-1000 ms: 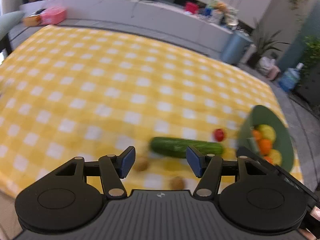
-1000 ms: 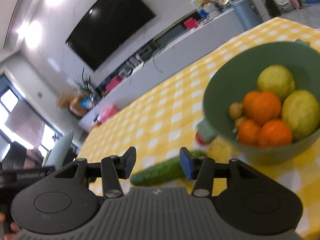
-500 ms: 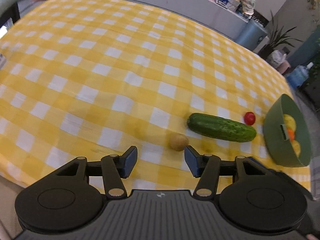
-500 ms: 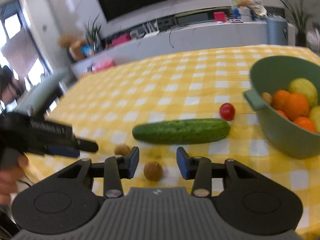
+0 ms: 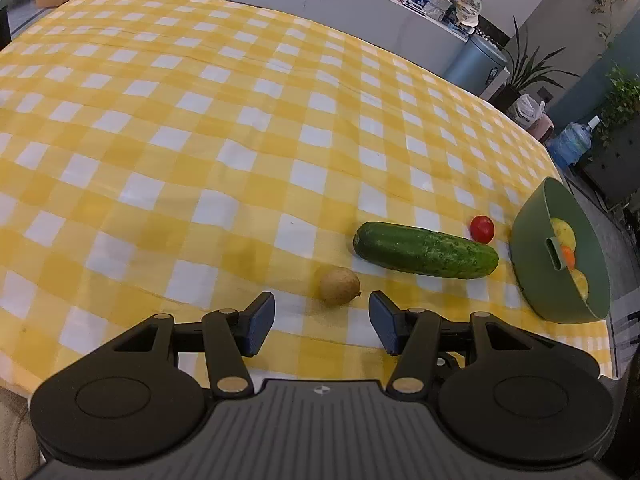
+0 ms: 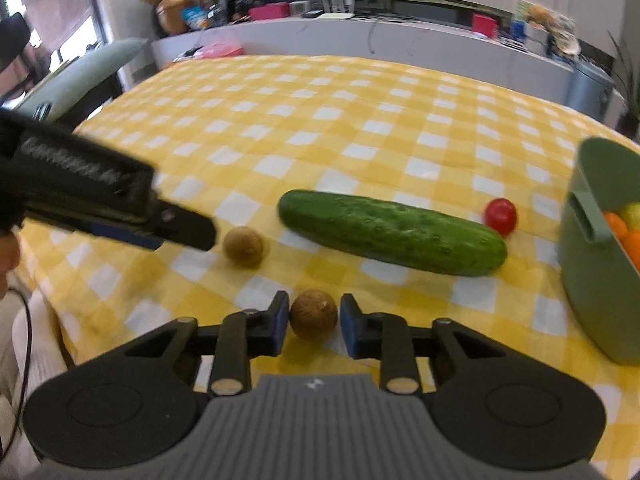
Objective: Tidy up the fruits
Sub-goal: 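Close the left tool on a brown fruit while the right tool grasps another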
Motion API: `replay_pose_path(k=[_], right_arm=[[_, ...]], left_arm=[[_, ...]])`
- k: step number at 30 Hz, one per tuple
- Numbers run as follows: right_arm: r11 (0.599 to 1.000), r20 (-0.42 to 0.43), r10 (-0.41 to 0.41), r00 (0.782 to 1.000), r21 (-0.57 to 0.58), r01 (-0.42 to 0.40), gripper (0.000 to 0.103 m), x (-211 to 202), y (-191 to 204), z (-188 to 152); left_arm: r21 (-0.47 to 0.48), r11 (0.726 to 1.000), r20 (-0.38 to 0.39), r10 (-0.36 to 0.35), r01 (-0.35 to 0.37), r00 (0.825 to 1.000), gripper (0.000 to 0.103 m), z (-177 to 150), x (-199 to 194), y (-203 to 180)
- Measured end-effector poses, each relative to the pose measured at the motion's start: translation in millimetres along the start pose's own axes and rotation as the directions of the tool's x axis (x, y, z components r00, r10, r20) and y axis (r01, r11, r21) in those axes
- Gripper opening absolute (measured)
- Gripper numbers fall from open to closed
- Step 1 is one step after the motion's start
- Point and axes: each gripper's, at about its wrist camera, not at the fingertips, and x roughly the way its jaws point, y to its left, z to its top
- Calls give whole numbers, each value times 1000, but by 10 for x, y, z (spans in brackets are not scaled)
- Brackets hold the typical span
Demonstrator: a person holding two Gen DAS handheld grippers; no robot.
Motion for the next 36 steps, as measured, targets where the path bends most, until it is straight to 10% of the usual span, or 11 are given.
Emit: replay_pose_path(k=[18,31,36], right_arm=[[994,-27,-110,994,-3,110,23,-67,-108,22],[994,-46,-65,997,79,69,23,6,-236,71],[995,-46,-70,996,73,73,23,12,-230,74]], left_arm=[[-81,985,33,-153,155,988,60,-78,234,106],[42,998,128,-44,39,991,59,-122,320,-56],[87,996,164,-13,-2,986,44,-178,339,-124]])
